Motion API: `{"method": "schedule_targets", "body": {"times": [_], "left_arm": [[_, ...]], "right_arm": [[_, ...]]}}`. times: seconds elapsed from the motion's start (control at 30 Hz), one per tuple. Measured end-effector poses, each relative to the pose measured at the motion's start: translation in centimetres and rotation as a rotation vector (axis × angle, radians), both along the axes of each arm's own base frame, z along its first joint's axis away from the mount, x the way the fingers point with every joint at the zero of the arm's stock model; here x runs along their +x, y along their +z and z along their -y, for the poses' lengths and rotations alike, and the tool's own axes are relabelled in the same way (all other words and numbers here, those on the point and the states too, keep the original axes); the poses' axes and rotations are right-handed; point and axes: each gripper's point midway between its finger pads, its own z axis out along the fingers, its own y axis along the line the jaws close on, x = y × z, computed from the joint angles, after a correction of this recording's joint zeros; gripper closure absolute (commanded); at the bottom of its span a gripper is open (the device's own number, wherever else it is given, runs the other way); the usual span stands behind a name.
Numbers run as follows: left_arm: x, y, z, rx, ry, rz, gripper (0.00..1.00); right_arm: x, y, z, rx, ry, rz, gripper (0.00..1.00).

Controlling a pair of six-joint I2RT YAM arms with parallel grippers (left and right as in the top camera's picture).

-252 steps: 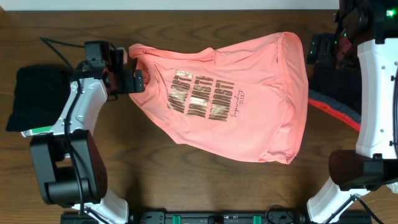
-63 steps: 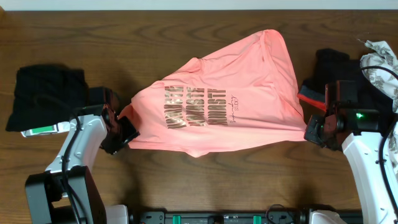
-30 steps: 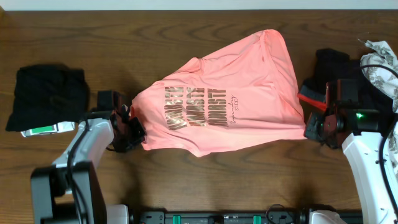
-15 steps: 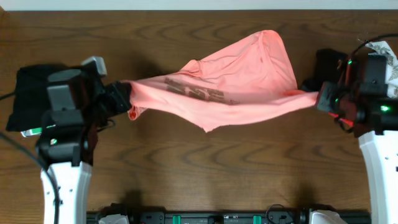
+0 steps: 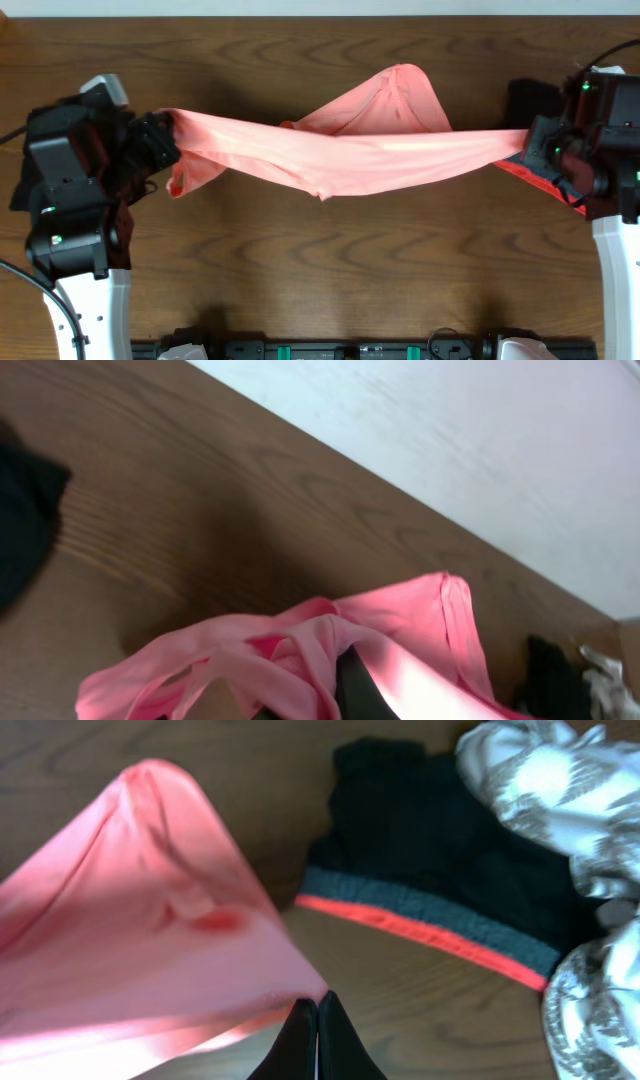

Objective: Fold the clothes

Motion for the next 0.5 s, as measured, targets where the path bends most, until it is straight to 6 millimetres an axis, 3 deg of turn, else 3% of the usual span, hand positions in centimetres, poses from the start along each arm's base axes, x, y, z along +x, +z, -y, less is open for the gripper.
{"method": "schedule_targets", "body": {"times": [0.13, 0.3, 0.5], "left_arm": [[0.0, 0.7, -0.4, -0.033, 0.011, 0.014, 0.94], [-0.5, 2.1, 1.3, -0.102, -0.068, 0.032, 0.94], [-0.6, 2.0, 1.6, -0.130, -0.075, 0.016, 0.94]], "right_arm": [[-0.2, 1.8, 1.3, -0.003, -0.040, 0.032, 0.99], [-0.9, 4.2, 1.6, -0.004, -0.052, 0.057, 0.99], [-1.1, 4.6, 1.3, 0.006, -0.044, 0.052, 0.99]]}}
